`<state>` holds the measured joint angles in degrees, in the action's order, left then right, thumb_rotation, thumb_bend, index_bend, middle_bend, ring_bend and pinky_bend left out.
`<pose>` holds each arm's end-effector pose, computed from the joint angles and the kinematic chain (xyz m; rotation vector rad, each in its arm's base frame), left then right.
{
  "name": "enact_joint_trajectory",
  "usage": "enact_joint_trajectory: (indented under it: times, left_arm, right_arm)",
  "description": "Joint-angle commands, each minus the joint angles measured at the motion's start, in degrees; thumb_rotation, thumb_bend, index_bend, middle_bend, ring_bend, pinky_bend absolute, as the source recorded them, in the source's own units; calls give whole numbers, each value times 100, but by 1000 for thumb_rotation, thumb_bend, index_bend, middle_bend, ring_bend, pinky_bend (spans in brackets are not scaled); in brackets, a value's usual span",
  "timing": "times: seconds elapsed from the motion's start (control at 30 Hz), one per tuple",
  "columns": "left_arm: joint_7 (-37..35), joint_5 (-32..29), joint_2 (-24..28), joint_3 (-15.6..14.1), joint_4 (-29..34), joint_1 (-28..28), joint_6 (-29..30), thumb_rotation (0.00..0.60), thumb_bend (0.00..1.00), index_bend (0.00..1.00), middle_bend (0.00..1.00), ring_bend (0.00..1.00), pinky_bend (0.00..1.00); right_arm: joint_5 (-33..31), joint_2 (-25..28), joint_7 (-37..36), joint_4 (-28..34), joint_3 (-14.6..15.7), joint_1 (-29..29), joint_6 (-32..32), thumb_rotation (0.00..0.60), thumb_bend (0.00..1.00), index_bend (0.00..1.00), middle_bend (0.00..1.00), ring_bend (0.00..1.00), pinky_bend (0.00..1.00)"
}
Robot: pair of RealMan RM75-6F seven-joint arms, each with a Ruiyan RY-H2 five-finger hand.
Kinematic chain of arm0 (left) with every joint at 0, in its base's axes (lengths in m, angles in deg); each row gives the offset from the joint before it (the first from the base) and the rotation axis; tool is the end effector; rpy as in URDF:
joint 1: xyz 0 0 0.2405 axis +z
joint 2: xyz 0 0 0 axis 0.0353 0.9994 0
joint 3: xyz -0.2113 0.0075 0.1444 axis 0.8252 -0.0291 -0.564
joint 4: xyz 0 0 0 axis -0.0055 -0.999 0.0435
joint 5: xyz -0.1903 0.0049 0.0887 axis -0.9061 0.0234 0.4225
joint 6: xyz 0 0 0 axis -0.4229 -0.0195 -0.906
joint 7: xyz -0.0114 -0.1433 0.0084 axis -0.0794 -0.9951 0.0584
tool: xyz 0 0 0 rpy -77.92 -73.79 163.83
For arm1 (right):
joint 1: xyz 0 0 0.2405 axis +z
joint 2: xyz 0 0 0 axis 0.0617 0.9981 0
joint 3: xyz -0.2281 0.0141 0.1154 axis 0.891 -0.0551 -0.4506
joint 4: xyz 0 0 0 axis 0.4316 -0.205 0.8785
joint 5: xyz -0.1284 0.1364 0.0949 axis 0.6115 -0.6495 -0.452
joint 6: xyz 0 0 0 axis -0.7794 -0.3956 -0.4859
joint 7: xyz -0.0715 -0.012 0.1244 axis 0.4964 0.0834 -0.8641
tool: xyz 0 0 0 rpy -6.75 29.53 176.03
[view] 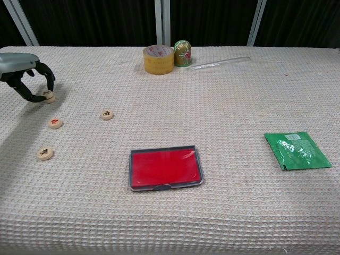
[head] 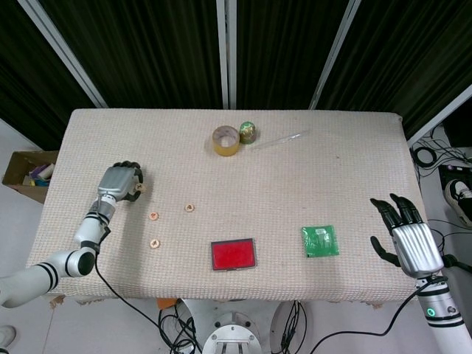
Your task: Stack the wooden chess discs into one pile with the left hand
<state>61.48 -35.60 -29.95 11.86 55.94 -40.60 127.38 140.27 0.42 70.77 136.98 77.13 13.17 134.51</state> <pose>-0.2584 0.3961 0.0250 -1.6804 -1.0895 -0.5998 -0.2586 -0.1990 0.1484 1.5687 -0.7572 0.9952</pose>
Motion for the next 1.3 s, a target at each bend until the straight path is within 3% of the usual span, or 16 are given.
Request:
enact_joint_trajectory:
  times: [0.03, 0.63, 1.3]
  left_arm:
    - [16, -15, 0, -7, 4, -1, -9, 600, 349, 475, 172, 124, 177]
    - [111, -69, -24, -20, 36, -3, 43, 600, 299, 413, 162, 123, 177]
    - [147, -106, -42, -5, 6, 10, 93, 600, 296, 411, 161, 123, 177]
  right_arm:
    - [3, -6, 3, 1, -3, 3, -3, 600, 297, 130, 214, 43, 141]
    - [-12, -5, 12, 12, -12, -17, 6, 600, 297, 130, 214, 42, 141]
    - [-9, 5, -3, 16, -12, -45, 30, 600, 297, 130, 214, 42, 141]
